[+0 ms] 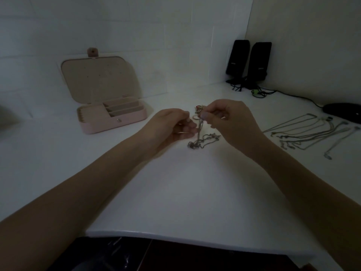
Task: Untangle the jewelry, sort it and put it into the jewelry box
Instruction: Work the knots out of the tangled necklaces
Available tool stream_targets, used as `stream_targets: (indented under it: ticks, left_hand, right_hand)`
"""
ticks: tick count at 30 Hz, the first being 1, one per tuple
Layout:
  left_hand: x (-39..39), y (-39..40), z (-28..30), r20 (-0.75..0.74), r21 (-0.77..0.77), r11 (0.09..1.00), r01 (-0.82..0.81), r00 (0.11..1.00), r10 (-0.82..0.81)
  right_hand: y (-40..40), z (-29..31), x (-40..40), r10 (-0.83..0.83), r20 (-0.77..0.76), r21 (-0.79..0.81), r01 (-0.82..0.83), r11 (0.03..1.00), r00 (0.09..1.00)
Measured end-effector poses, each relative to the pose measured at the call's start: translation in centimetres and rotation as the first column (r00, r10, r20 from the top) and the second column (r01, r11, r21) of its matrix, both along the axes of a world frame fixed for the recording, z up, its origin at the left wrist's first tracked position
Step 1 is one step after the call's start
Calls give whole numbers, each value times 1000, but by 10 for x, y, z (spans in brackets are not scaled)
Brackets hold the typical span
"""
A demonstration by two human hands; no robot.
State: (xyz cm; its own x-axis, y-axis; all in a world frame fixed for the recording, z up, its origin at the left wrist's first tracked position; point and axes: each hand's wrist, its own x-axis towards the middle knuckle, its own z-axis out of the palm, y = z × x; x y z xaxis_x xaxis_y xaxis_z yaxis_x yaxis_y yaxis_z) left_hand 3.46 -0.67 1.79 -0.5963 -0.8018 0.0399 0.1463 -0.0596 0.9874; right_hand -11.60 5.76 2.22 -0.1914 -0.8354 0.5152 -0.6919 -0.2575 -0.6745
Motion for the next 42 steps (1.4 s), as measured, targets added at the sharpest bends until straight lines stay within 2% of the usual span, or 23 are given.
stream_targets:
  ticks: [7,15,23,25,27,29,32,36,38,42]
  left_hand:
    - [4,0,-3,54,-152,987,57,997,-50]
    - [7,-2,-1,-31,-115,993,-24,999,20]
    - [7,-1,1,17,8,996,86,996,-87]
    - [7,0,2,36,-13,995,98,995,-97]
    - [7,1,2,111,-118,992,54,993,-41]
    - [6,3,1,166,-211,977,13,986,23]
    - [6,3,0,170,-258,966,-16,984,62]
    - [7,1,-1,150,-282,959,-23,986,68]
    - [7,0,-1,148,-288,957,-33,986,79]
    - [6,-1,-1,135,-266,963,-44,987,82]
  right_hand:
    - [5,4,4,130,194,7,-134,991,972]
    - [3,3,3,146,271,15,-156,988,951]
    - [3,1,2,162,377,46,-194,980,912]
    - [2,0,3,168,403,66,-212,975,900]
    - [2,-1,4,168,438,92,-230,969,883]
    - [2,-2,5,156,507,127,-253,959,847]
    - [1,-3,4,150,639,177,-334,926,754]
    - [1,-1,6,137,847,167,-502,848,513]
    - [3,2,7,132,890,153,-559,815,436]
    - [5,3,8,145,900,143,-592,793,411]
